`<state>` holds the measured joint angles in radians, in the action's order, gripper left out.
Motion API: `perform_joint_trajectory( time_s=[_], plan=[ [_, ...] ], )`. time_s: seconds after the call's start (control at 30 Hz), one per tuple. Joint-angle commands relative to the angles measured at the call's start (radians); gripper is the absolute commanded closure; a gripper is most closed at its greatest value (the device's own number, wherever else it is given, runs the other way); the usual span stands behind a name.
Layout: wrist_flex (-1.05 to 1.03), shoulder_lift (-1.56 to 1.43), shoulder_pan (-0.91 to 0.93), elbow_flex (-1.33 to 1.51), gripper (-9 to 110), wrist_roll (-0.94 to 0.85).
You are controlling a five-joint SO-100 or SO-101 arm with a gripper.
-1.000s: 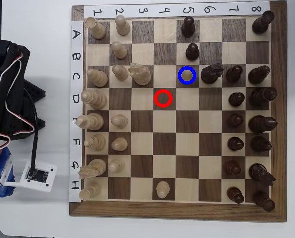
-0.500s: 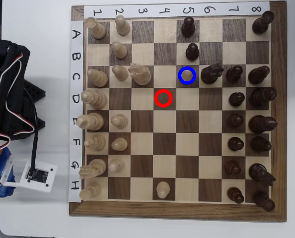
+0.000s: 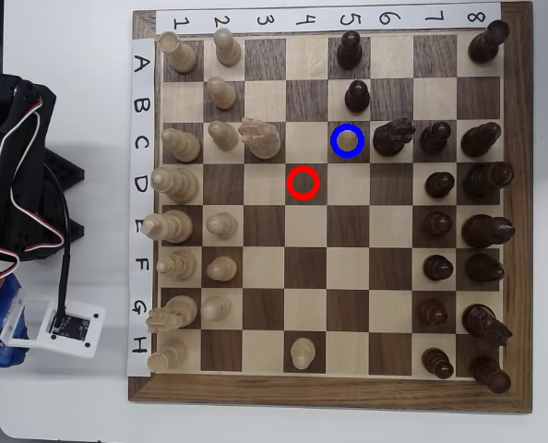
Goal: Move the piece to destination
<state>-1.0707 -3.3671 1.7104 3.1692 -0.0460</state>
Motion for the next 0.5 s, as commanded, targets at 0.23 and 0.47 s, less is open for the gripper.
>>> perform_joint_trajectory(
  time_s=[0.23,0.47],
  plan=[
    [-0.008,-0.058,0.02,-0.041,101,0.023],
    [-0.008,-0.058,0.014,-0.041,101,0.017]
  ],
)
